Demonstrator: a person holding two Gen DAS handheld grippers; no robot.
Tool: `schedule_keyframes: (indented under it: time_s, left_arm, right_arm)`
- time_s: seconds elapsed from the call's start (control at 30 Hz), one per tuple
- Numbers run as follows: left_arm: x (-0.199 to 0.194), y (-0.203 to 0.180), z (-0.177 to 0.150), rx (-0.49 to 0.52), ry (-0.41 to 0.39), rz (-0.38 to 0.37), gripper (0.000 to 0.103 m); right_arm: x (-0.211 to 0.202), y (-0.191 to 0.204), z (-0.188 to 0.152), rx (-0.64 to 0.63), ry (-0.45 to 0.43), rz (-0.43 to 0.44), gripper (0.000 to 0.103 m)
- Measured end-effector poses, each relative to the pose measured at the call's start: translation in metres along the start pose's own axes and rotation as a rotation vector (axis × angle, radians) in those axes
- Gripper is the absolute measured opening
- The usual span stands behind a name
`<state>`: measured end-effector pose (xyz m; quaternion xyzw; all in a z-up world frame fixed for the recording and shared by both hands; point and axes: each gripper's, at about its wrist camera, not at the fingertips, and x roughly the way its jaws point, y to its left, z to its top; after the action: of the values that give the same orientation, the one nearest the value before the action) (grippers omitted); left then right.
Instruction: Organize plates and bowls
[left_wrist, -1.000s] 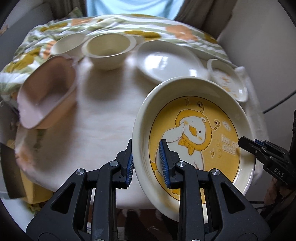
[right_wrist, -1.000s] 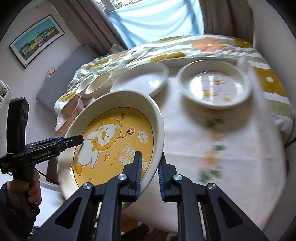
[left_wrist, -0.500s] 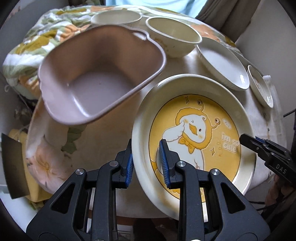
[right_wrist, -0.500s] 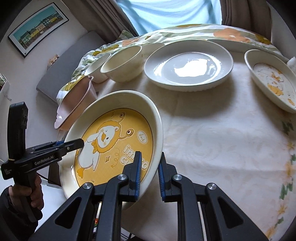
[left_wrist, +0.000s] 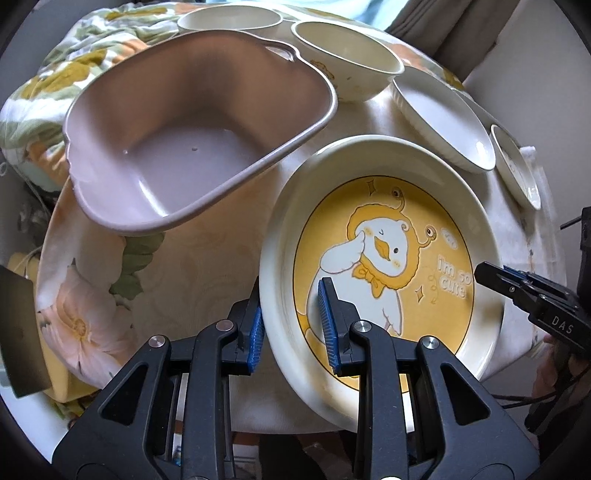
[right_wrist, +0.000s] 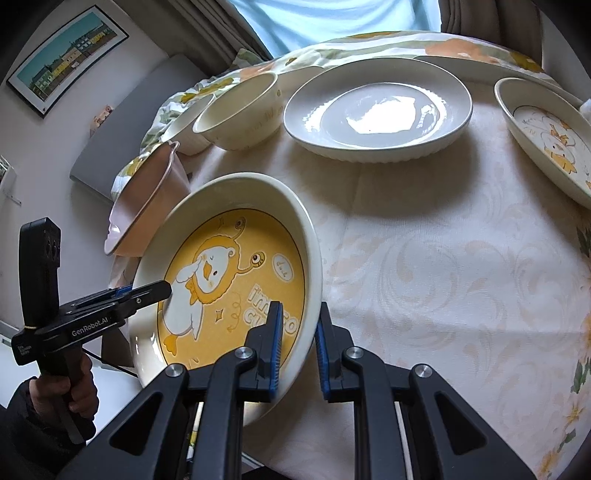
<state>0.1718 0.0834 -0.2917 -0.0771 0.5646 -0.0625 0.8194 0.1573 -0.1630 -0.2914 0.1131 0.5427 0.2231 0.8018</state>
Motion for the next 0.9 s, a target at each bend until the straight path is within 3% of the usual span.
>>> schedule_keyframes:
  time_s: [0.23, 0.37, 0.6, 0.77, 0.9]
  left_arm:
    - [0.001, -0.002, 0.001, -0.003, 0.008, 0.002, 0.025]
    - [0.001, -0.004, 0.0, 0.008, -0.008, 0.011, 0.028]
    - [-0.006, -0.009, -0.008, 0.012, -0.014, 0.075, 0.028]
    - [-0.038, -0.029, -0.018, 0.039, -0.062, 0.163, 0.028]
    - [-0.091, -0.062, -0.017, 0.039, -0.175, 0.163, 0.028]
  right_arm:
    - [-0.004, 0.0, -0.005, 0.02, -0.024, -0.011, 0.016]
    - [-0.007, 0.007, -0.009, -0.02, -0.07, -0.012, 0.033]
    - [-0.01, 0.01, -0.007, -0.04, -0.046, -0.074, 0.037]
    - [-0.048, 0.008, -0.006, -0.072, -0.094, -0.076, 0.037]
    - [-0.093, 0.003, -0.002, -0.091, -0.16, -0.056, 0.037]
